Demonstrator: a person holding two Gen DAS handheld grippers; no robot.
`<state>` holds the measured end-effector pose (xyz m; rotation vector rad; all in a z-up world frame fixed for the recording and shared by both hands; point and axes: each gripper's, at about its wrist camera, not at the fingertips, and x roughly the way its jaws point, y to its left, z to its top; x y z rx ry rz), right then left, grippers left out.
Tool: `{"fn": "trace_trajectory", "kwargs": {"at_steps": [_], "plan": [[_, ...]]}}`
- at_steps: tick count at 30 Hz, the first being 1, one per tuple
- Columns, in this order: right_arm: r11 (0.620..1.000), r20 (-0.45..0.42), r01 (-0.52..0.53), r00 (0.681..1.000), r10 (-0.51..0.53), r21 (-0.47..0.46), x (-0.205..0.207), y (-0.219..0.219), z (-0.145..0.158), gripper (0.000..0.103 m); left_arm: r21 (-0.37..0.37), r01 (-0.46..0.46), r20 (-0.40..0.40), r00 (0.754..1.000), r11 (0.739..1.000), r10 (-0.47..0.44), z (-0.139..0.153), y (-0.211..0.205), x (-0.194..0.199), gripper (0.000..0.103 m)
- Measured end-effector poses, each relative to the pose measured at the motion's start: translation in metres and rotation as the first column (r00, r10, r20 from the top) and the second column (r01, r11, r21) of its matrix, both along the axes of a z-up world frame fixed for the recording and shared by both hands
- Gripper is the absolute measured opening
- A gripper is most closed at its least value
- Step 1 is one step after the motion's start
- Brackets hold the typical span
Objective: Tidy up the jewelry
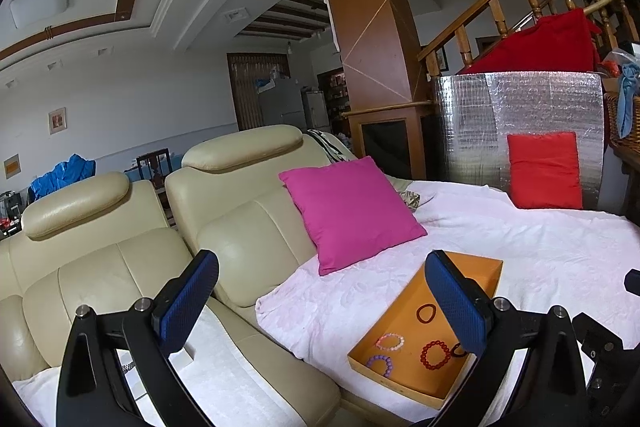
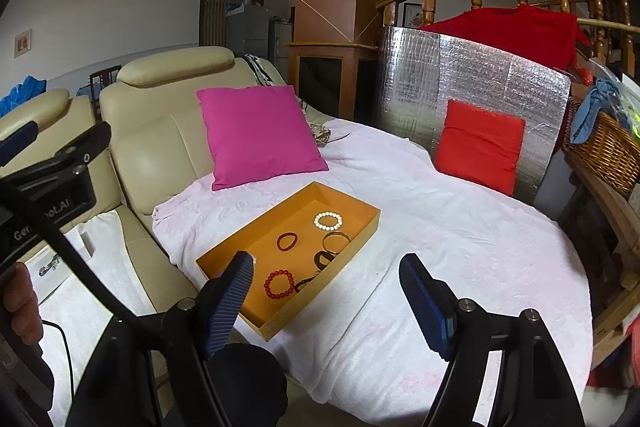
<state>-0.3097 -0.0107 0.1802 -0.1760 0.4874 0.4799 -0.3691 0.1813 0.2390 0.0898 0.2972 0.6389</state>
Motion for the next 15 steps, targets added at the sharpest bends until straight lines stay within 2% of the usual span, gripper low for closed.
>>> {"fn": "trace_trajectory", "kwargs": {"at_steps": [15], "plan": [[1.000, 0.003, 0.008, 1.000, -0.008, -0.028, 0.002, 0.013, 0.000, 0.079, -0.022, -0.004, 0.000, 1.000, 1.000, 0.004, -0.002, 0.012, -0.001, 0.102]]}}
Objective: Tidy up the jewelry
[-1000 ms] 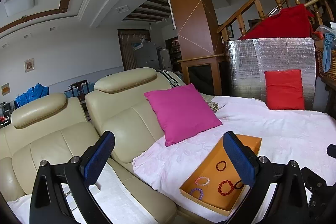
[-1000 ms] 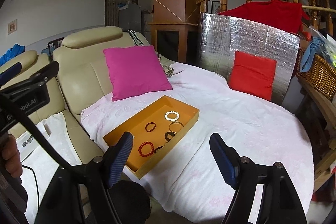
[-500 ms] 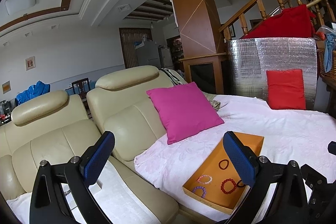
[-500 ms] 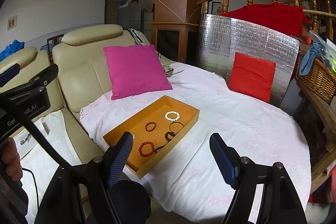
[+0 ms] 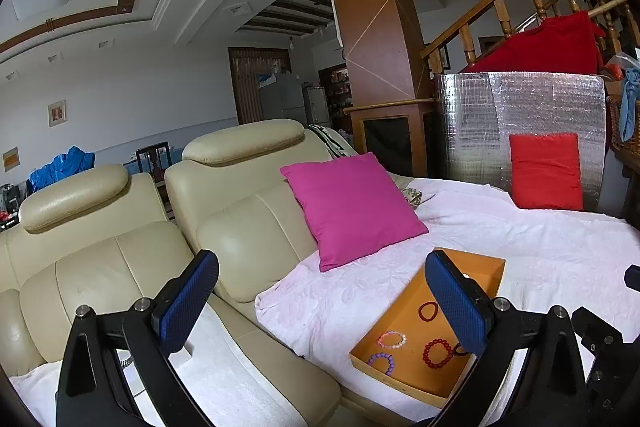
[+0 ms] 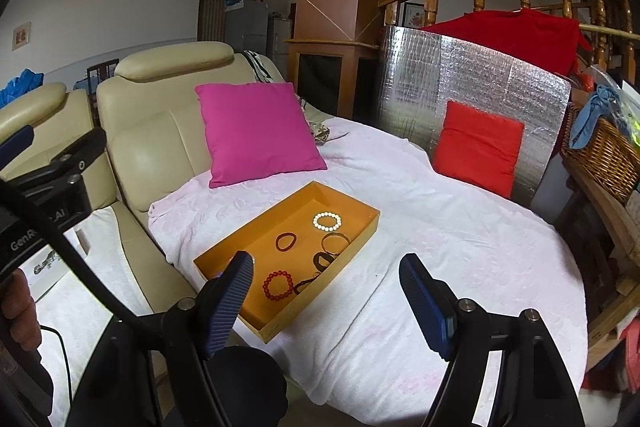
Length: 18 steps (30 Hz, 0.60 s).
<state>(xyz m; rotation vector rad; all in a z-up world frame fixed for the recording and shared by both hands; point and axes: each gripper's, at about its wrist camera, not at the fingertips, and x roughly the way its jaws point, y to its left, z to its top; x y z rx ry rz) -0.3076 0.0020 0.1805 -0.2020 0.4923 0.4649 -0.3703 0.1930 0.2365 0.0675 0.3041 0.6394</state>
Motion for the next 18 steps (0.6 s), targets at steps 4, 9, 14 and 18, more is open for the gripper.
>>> {"fn": "trace_trajectory", "kwargs": {"at_steps": [4, 9, 14, 18], "plan": [[1.000, -0.007, 0.000, 1.000, 0.000, -0.003, 0.001, 0.004, 0.000, 0.079, -0.003, -0.004, 0.001, 1.000, 1.000, 0.004, 0.000, 0.002, 0.001, 0.102], [1.000, -0.005, -0.005, 1.000, 0.005, -0.012, 0.003, 0.007, -0.001, 0.079, -0.007, -0.006, -0.004, 1.000, 1.000, 0.006, -0.002, 0.004, 0.003, 0.102], [1.000, -0.005, -0.006, 1.000, 0.006, -0.014, 0.009, 0.011, -0.001, 0.079, -0.004, -0.011, -0.014, 1.000, 1.000, 0.011, -0.003, 0.005, 0.006, 0.102], [1.000, -0.019, -0.010, 1.000, 0.010, 0.001, 0.023, 0.010, -0.003, 0.079, -0.011, 0.002, -0.024, 1.000, 1.000, -0.002, -0.006, 0.004, 0.019, 0.102]]}}
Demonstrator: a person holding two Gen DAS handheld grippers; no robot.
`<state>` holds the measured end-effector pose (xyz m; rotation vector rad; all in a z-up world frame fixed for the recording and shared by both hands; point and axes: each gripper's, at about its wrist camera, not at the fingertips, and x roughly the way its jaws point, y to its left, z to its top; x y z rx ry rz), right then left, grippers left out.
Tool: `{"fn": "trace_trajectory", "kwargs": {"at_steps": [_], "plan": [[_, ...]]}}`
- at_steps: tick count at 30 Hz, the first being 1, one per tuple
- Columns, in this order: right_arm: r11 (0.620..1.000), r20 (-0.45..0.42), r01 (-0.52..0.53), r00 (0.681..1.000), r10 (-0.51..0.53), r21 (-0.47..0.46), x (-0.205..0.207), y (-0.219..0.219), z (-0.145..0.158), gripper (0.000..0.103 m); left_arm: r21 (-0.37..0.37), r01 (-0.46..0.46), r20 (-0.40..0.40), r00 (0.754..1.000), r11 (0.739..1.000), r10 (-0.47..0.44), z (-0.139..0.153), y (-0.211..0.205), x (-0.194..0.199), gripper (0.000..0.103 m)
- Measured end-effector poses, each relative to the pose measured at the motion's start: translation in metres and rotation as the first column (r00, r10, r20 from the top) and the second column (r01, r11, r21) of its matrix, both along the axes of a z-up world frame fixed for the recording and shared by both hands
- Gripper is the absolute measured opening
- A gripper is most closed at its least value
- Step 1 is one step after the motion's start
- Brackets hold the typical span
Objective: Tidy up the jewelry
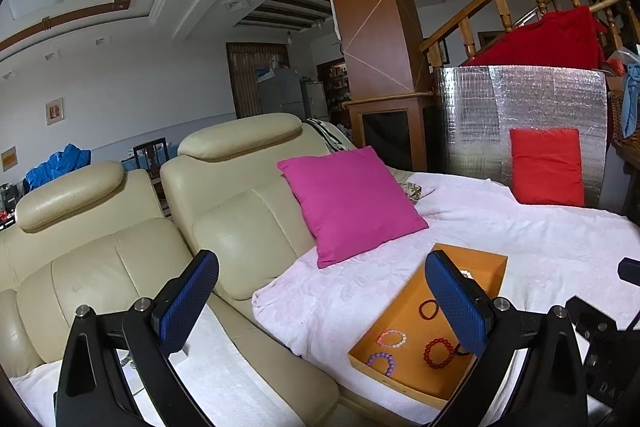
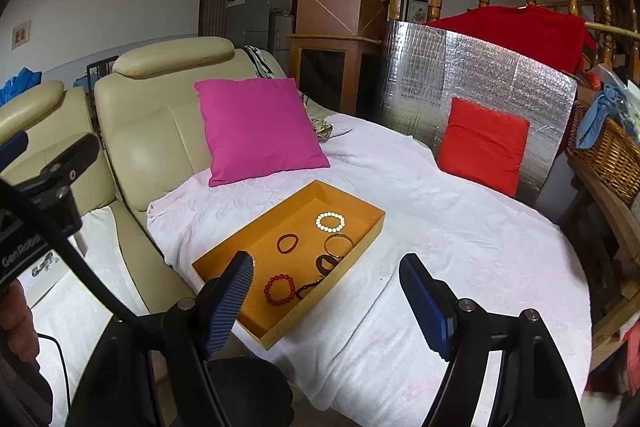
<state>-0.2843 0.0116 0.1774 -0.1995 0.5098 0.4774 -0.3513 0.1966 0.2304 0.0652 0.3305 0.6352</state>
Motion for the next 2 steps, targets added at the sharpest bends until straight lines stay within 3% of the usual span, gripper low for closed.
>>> {"fn": "trace_trajectory", "kwargs": {"at_steps": [2], "plan": [[1.000, -0.010, 0.018, 1.000, -0.018, 0.024, 0.0145, -0.0108, -0.0021, 0.079, -0.005, 0.041, -0.008, 0.999, 0.999, -0.041, -0.0018, -0.0114, 0.0144, 0.102]]}}
